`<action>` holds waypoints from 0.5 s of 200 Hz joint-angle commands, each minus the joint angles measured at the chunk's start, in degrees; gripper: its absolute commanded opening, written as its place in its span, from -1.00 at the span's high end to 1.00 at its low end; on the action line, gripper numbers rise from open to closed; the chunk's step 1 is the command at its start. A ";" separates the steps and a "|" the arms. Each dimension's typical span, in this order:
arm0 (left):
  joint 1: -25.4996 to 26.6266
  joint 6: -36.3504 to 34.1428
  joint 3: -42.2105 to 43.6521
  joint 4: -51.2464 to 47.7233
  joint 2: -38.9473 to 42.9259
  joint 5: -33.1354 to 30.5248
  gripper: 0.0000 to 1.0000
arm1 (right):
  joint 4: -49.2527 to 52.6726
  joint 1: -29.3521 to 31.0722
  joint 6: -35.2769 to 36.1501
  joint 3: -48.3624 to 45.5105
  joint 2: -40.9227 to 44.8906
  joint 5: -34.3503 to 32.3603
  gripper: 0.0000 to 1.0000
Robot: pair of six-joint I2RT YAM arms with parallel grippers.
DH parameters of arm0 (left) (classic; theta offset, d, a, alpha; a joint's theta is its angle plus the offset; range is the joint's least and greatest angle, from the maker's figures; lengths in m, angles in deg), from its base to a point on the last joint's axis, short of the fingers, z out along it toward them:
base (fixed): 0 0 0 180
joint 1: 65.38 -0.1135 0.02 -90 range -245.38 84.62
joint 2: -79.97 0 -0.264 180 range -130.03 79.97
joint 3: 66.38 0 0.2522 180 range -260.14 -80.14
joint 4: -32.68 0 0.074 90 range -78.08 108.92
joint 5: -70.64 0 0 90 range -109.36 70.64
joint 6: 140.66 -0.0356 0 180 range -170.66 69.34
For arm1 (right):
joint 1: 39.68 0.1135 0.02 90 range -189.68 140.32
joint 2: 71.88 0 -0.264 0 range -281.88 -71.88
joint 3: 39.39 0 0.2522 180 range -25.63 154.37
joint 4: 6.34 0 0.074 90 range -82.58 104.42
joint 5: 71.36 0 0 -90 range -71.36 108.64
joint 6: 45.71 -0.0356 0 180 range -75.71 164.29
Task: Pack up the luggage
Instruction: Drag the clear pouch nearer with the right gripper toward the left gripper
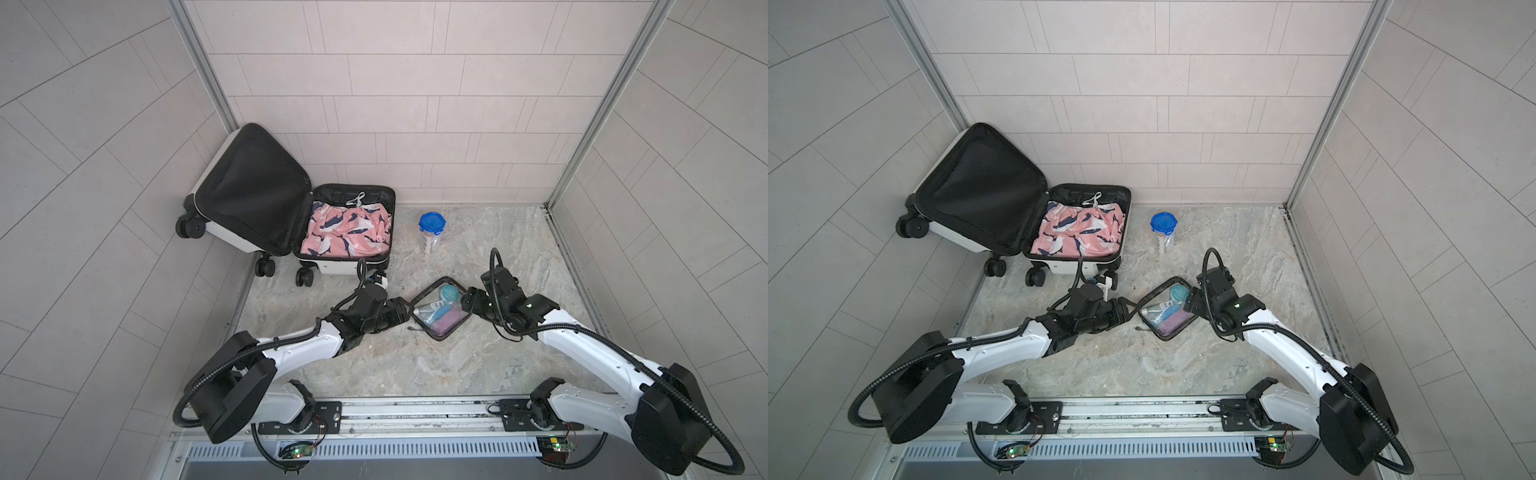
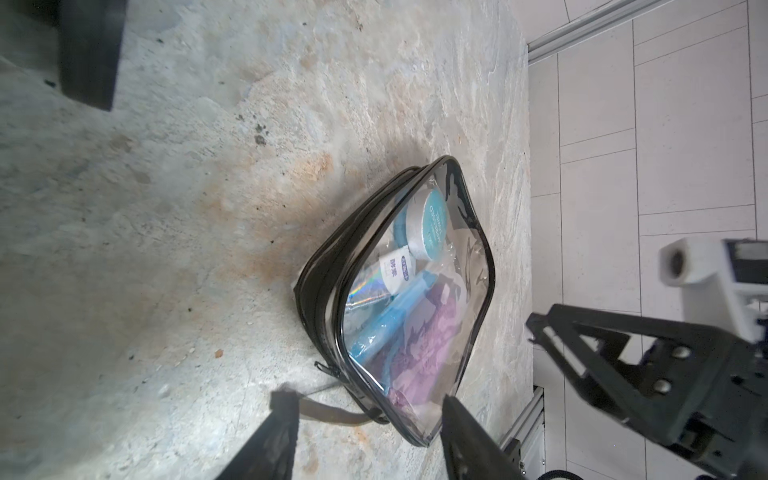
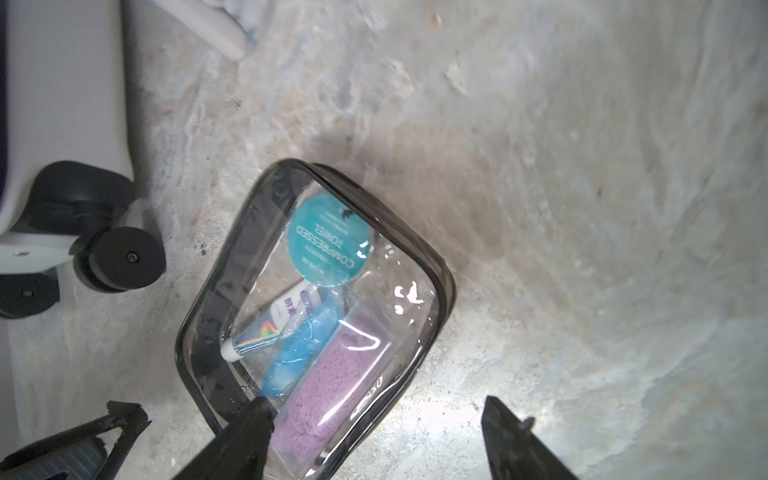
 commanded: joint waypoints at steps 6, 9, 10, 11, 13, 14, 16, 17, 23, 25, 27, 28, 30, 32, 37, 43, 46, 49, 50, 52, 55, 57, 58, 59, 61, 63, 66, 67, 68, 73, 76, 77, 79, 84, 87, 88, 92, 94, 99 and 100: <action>1.49 2.99 1.92 -3.95 4.27 -2.45 -0.36 | 1.80 -3.97 13.48 3.97 -2.66 1.62 -0.71; 1.77 3.18 2.06 -3.98 4.46 -2.49 -0.38 | 1.34 -4.49 14.34 4.40 -3.45 2.68 -0.71; 1.85 3.26 2.09 -3.98 4.53 -2.44 -0.39 | 1.21 -4.76 14.53 4.59 -3.71 2.97 -0.71; 1.93 3.34 2.10 -3.98 4.57 -2.42 -0.40 | 1.05 -4.98 14.70 4.82 -3.98 3.20 -0.71; 2.15 3.47 2.11 -3.98 4.68 -2.43 -0.41 | 0.92 -5.35 15.06 5.21 -4.57 3.73 -0.71; 2.22 3.53 2.11 -3.98 4.68 -2.46 -0.41 | 0.91 -5.63 15.19 5.44 -4.85 3.98 -0.71; 2.38 3.63 2.11 -4.00 4.69 -2.46 -0.42 | 0.90 -5.99 15.44 5.98 -5.45 4.43 -0.71; 2.42 3.66 2.07 -3.99 4.69 -2.43 -0.42 | 0.86 -6.17 15.56 6.22 -5.81 4.63 -0.71; 3.00 3.98 1.82 -3.98 4.54 -2.28 -0.44 | 0.83 -7.23 16.62 7.84 -7.93 6.33 -0.72; 3.17 4.09 1.73 -3.98 4.41 -2.20 -0.45 | 0.69 -7.58 17.10 8.28 -8.66 7.06 -0.72; 3.38 4.16 1.65 -3.98 4.36 -2.15 -0.46 | 0.52 -7.97 17.61 8.76 -9.43 7.55 -0.72; 3.45 4.19 1.57 -3.98 4.26 -2.10 -0.46 | 0.44 -8.22 17.74 9.01 -9.83 7.95 -0.72; 3.56 4.32 1.47 -3.93 4.05 -2.06 -0.47 | 0.28 -8.62 18.10 9.54 -10.60 9.04 -0.71; 3.77 4.53 1.32 -3.79 3.83 -2.01 -0.48 | 0.21 -9.20 18.69 10.18 -11.84 10.11 -0.71; 4.13 4.80 1.11 -3.23 3.19 -1.75 -0.49 | 0.09 -9.87 19.02 11.11 -13.15 11.28 -0.71; 4.47 5.23 0.91 -1.86 1.97 -1.26 -0.50 | -0.66 -10.80 19.32 12.03 -15.69 12.96 -0.70; 4.56 5.41 0.84 -1.00 1.31 -1.00 -0.50 | -1.27 -11.28 19.50 12.37 -16.81 14.16 -0.70; 4.69 5.75 0.74 -0.12 0.48 -0.66 -0.50 | -1.88 -11.68 19.60 12.65 -17.88 15.41 -0.70; 4.72 5.82 0.68 0.06 0.21 -0.52 -0.50 | -2.20 -11.83 19.62 12.76 -18.22 15.84 -0.70; 4.74 6.00 0.63 0.83 -0.30 -0.37 -0.50 | -2.78 -12.05 19.60 12.85 -18.92 16.62 -0.69; 4.84 6.32 0.58 1.84 -1.09 -0.10 -0.50 | -3.24 -12.40 19.63 13.20 -19.97 17.44 -0.69; 4.90 6.50 0.54 2.53 -1.59 0.11 -0.50 | -3.26 -12.59 19.63 13.61 -20.66 18.16 -0.69; 4.91 6.59 0.54 2.70 -1.83 0.17 -0.50 | -3.20 -12.68 19.67 13.77 -21.02 18.53 -0.69; 4.91 6.68 0.54 3.14 -2.09 0.33 -0.50 | -3.13 -12.76 19.74 13.94 -21.38 18.85 -0.69; 4.96 6.92 0.53 3.73 -2.59 0.54 -0.50 | -3.01 -12.83 19.85 14.39 -22.08 19.26 -0.69; 5.00 7.11 0.53 4.69 -3.22 0.71 -0.50 | -3.02 -12.85 19.84 14.77 -22.74 19.61 -0.69; 5.01 7.38 0.47 5.89 -4.08 1.01 -0.50 | -3.03 -12.85 19.91 15.22 -23.58 20.20 -0.68; 5.05 7.47 0.46 6.10 -4.31 1.10 -0.50 | -3.04 -12.85 19.99 15.41 -23.98 20.39 -0.68; 5.03 7.60 0.45 6.60 -4.60 1.20 -0.50 | -3.05 -12.81 20.03 15.55 -24.17 20.57 -0.68; 5.09 8.05 0.44 8.70 -5.90 1.61 -0.50 | -3.18 -12.77 20.05 16.01 -25.69 21.43 -0.66; 5.09 8.38 0.40 9.81 -6.43 1.76 -0.50 | -3.43 -12.77 20.02 16.19 -26.37 22.13 -0.66; 5.09 8.40 0.38 10.17 -6.76 1.83 -0.50 | -3.55 -12.77 19.96 16.24 -26.56 22.32 -0.66; 5.09 8.58 0.36 10.74 -7.34 1.93 -0.50 | -3.84 -12.77 19.82 16.20 -26.92 22.68 -0.65; 5.14 8.90 0.27 12.27 -8.47 2.12 -0.50 | -4.63 -12.76 19.40 16.05 -27.52 23.34 -0.65; 5.13 9.02 0.19 13.16 -9.08 2.12 -0.50 | -5.19 -12.68 19.02 15.80 -27.80 23.70 -0.65; 5.16 9.11 0.14 13.42 -9.27 2.12 -0.50 | -5.35 -12.63 18.97 15.70 -27.88 23.80 -0.65; 5.14 9.21 -0.02 14.45 -10.15 2.24 -0.50 | -5.97 -12.69 18.58 15.38 -28.09 24.26 -0.65; 5.11 9.33 -0.18 14.82 -10.47 2.25 -0.50 | -6.24 -12.68 18.44 15.22 -28.18 24.35 -0.65; 5.10 9.31 -0.58 15.55 -11.38 2.25 -0.50 | -6.66 -12.58 17.97 14.74 -28.32 24.59 -0.65; 5.10 9.31 -0.68 15.63 -11.48 2.34 -0.50 | -6.75 -12.58 17.87 14.69 -28.32 24.60 -0.65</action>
